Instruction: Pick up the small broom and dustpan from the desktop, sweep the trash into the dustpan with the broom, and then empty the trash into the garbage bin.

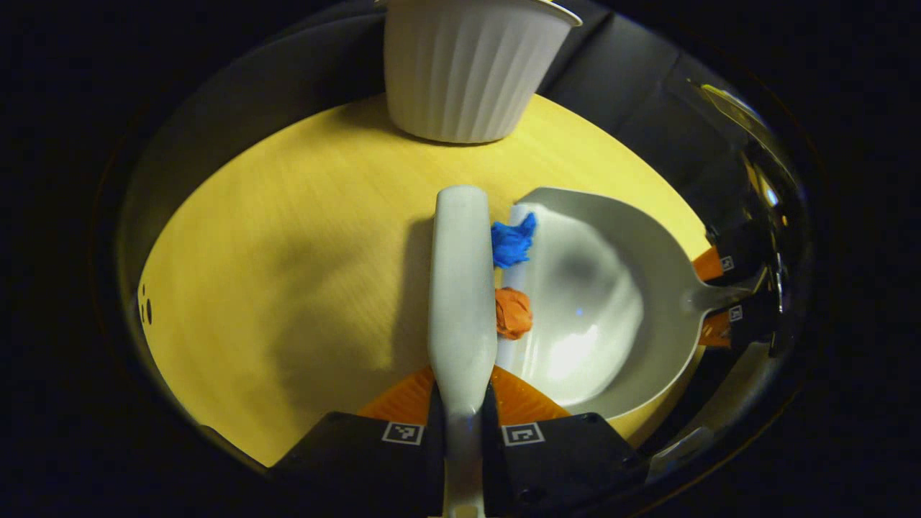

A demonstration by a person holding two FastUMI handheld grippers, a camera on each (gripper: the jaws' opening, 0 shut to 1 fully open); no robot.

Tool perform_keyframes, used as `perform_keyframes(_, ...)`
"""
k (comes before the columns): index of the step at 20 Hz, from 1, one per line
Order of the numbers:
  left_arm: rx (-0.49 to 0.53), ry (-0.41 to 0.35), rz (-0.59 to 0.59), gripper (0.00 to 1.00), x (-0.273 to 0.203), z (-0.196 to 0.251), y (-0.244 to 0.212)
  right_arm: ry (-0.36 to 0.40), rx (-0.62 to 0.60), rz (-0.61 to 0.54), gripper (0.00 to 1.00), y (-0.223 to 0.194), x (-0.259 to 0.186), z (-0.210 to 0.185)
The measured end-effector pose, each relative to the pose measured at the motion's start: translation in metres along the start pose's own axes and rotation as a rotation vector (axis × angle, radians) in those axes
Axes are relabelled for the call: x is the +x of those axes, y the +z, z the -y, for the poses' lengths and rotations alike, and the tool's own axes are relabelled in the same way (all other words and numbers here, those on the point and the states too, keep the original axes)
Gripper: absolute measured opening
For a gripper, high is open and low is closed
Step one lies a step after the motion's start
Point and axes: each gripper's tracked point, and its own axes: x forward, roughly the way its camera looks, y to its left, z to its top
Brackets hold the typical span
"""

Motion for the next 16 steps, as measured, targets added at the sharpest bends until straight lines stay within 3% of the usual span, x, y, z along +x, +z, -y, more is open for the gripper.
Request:
perform_keyframes(3, 0.039, -0.084, -0.016, 0.25, -0.008, 0.019, 0.001, 0.000, -0.008, 0.029, 0.38, -0.002, 0.000, -0.001)
perform_keyframes(5, 0.056, -0.084, -0.023, 0.25, -0.016, 0.021, -0.002, -0.010, 0.000, 0.057, 0.35, -0.004, 0.000, 0.000)
perform_keyframes(11, -0.002, 0.093, 0.106, 0.24, -0.052, 0.028, 0.000, -0.075, 0.078, 0.157, 0.38, 0.001, 0.001, 0.006)
perform_keyframes(12, -0.009, 0.123, 0.135, 0.25, -0.058, 0.025, -0.004, -0.089, 0.102, 0.166, 0.33, 0.001, -0.002, 0.006)
perform_keyframes(16, -0.092, 0.186, 0.169, 0.25, -0.069, -0.002, -0.034, -0.158, 0.208, 0.149, 0.37, -0.005, -0.030, 0.020)
